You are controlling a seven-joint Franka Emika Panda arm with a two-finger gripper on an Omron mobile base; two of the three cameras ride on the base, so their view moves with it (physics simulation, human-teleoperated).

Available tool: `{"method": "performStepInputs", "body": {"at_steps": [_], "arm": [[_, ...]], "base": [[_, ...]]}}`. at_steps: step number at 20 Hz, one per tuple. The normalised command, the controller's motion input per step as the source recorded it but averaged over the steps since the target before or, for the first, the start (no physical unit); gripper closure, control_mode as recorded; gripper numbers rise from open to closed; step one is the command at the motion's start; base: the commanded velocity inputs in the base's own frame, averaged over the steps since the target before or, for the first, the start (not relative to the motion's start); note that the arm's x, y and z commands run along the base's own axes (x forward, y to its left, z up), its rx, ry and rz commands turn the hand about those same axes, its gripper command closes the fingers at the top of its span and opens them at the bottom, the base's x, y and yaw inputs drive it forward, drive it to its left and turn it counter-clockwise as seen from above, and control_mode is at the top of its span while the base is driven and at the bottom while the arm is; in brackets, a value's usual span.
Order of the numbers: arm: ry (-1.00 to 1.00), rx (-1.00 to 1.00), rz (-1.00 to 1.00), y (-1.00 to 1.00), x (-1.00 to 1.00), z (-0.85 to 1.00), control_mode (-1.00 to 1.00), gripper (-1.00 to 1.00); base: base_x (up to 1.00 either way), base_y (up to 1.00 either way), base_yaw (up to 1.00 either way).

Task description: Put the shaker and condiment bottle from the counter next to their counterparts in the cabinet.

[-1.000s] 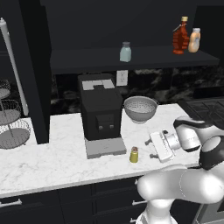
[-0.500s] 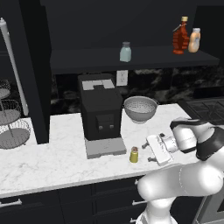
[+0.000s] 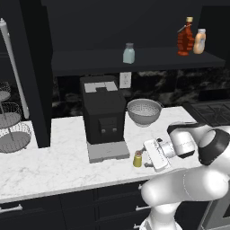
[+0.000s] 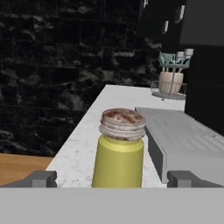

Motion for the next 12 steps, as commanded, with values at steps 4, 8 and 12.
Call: {"method": "performStepInputs", "body": {"at_steps": [4,8,12], "arm": [[0.0,0.0,0.0,0.03,0.0,-0.02,-1.0,-1.0],[0.0,0.0,0.0,0.23,0.0,-0.1,-1.0,-1.0],[0.0,0.0,0.0,0.27,0.0,-0.14,-1.0,-1.0]], "base": [[0.0,0.0,0.0],[0.0,0.0,0.0],[0.0,0.0,0.0]]}}
